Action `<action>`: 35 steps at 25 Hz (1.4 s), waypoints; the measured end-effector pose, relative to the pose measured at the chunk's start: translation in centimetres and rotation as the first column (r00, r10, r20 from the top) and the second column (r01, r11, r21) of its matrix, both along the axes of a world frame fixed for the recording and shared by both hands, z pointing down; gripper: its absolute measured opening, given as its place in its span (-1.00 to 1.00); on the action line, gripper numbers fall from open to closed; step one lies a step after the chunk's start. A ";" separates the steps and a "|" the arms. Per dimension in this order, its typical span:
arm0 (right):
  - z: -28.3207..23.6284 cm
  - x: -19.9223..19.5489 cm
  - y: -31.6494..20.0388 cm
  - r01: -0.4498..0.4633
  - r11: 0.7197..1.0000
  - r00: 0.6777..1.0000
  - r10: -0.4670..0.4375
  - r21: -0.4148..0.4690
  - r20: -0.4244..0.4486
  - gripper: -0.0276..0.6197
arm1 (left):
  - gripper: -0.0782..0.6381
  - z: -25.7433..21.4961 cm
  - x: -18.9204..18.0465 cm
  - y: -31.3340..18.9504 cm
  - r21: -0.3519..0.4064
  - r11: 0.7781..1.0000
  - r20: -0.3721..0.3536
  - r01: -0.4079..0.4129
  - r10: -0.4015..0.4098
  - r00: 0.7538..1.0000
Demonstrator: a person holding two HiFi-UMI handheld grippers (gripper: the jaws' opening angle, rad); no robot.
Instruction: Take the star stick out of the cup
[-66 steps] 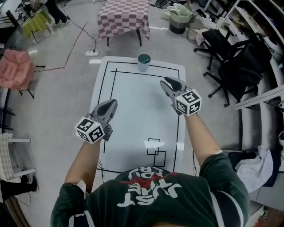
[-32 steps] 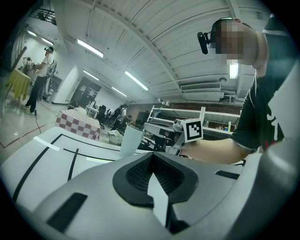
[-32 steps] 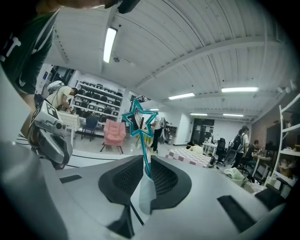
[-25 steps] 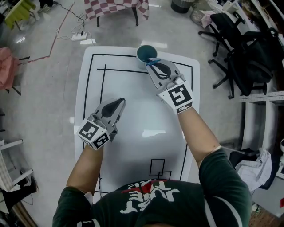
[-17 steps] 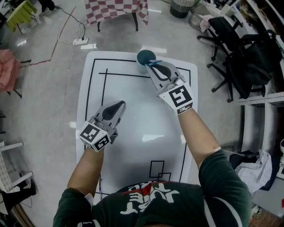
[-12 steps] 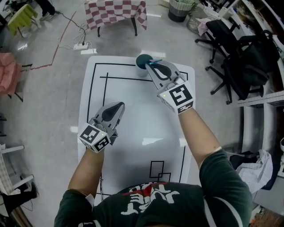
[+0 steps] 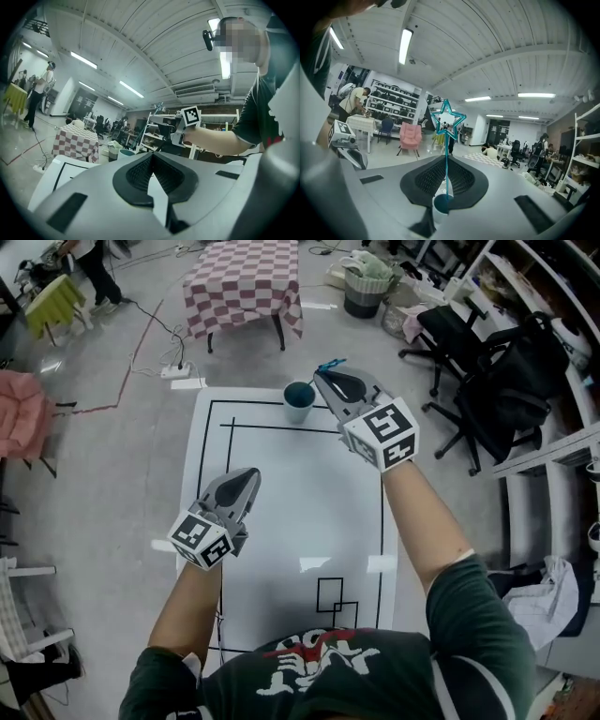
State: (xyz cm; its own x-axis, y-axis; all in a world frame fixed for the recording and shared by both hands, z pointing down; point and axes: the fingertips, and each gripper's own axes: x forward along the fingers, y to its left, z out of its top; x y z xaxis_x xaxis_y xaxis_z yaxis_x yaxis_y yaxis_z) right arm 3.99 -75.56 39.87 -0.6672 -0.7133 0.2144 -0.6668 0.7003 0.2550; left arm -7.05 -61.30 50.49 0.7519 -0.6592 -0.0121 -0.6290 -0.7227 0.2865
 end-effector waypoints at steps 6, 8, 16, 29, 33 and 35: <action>-5.4 0.1 2.8 -0.022 0.999 0.998 0.024 -0.030 0.060 -0.78 | -0.76 -4.0 -1.9 2.8 0.036 0.999 -0.001 0.008 -0.008 1.000; -7.3 0.2 4.1 -0.030 0.999 0.996 0.033 -0.033 0.088 -0.78 | -0.76 -5.4 -2.6 3.9 0.043 0.999 -0.007 0.012 -0.012 1.000; -15.6 -0.3 9.6 -0.068 0.998 0.991 0.066 0.016 0.114 -0.78 | -0.76 -10.6 -5.7 8.5 0.075 0.997 -0.029 0.016 -0.014 0.999; -26.2 -2.7 21.2 -0.134 0.984 0.985 0.119 0.120 0.123 -0.78 | -0.76 -19.5 -10.5 16.6 0.153 0.987 -0.027 -0.044 0.049 0.998; -27.2 -3.9 25.0 -0.153 0.981 0.977 0.132 0.118 0.167 -0.78 | -0.76 -20.0 -12.8 19.5 0.149 0.986 -0.014 -0.076 0.079 0.997; -27.5 -4.2 26.8 -0.157 0.981 0.974 0.134 0.117 0.184 -0.78 | -0.76 -20.1 -13.7 20.8 0.151 0.985 -0.003 -0.088 0.090 0.996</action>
